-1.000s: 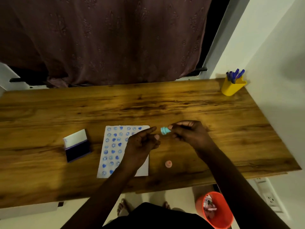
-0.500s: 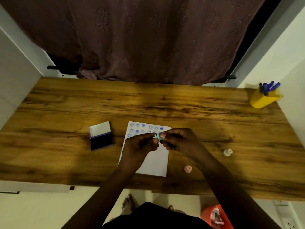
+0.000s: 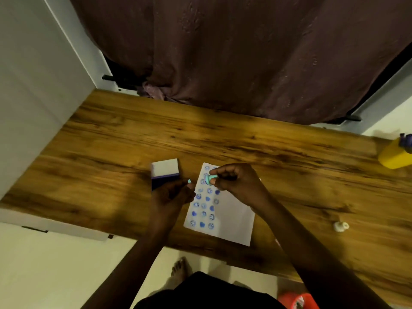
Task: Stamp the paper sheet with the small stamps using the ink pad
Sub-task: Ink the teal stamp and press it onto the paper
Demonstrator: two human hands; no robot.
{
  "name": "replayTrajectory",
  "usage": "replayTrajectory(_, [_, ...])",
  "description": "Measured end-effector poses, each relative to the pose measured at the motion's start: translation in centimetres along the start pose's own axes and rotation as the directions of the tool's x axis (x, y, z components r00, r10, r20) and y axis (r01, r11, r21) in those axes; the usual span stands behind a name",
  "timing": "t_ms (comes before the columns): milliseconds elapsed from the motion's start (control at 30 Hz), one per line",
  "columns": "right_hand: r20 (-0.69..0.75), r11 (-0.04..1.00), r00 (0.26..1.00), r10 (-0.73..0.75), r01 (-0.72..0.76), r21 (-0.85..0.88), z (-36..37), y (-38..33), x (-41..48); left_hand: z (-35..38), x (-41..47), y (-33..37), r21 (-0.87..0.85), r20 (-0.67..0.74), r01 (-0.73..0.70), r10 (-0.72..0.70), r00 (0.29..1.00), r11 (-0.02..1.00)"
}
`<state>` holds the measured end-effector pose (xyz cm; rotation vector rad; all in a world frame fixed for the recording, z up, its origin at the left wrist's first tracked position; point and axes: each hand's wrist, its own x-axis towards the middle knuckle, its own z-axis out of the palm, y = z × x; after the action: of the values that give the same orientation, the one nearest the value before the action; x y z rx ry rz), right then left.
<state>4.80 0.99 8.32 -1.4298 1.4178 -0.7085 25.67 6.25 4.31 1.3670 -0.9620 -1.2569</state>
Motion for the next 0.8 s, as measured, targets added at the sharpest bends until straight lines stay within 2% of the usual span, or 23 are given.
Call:
replayTrajectory(100, [0.025,0.98,0.994,-0.106,0.108,-0.167,3.2,-0.6,2.2,-2.5,0.4,-0.5,0.032,-0.085,0.009,-0.006,0.996,0.999])
replayTrajectory(233, [0.074,0.886,0.978,-0.196,0.209,-0.415,7.5,-1.2,4.6,-5.4,0.9,-0.8,0.027,-0.128,0.018,-0.014,0.992,0.999])
replayTrajectory(400, [0.172,0.759,0.961,-0.215,0.276,-0.59,11.5,-1.1,6.7,-8.0,1.3,-1.0,0.032,-0.154,0.018,-0.012,0.988,0.999])
replayTrajectory(533, [0.182,0.712,0.964,-0.192,0.264,-0.651,12.9,-0.5,7.6,-9.2,1.6,-1.0,0.014,-0.158,0.019,-0.016,0.987,1.0])
replayTrajectory(800, [0.151,0.709,0.973,-0.177,0.232,-0.666,13.8,0.4,8.1,-9.7,2.4,-1.2,0.036,-0.129,0.046,-0.041,0.991,0.998])
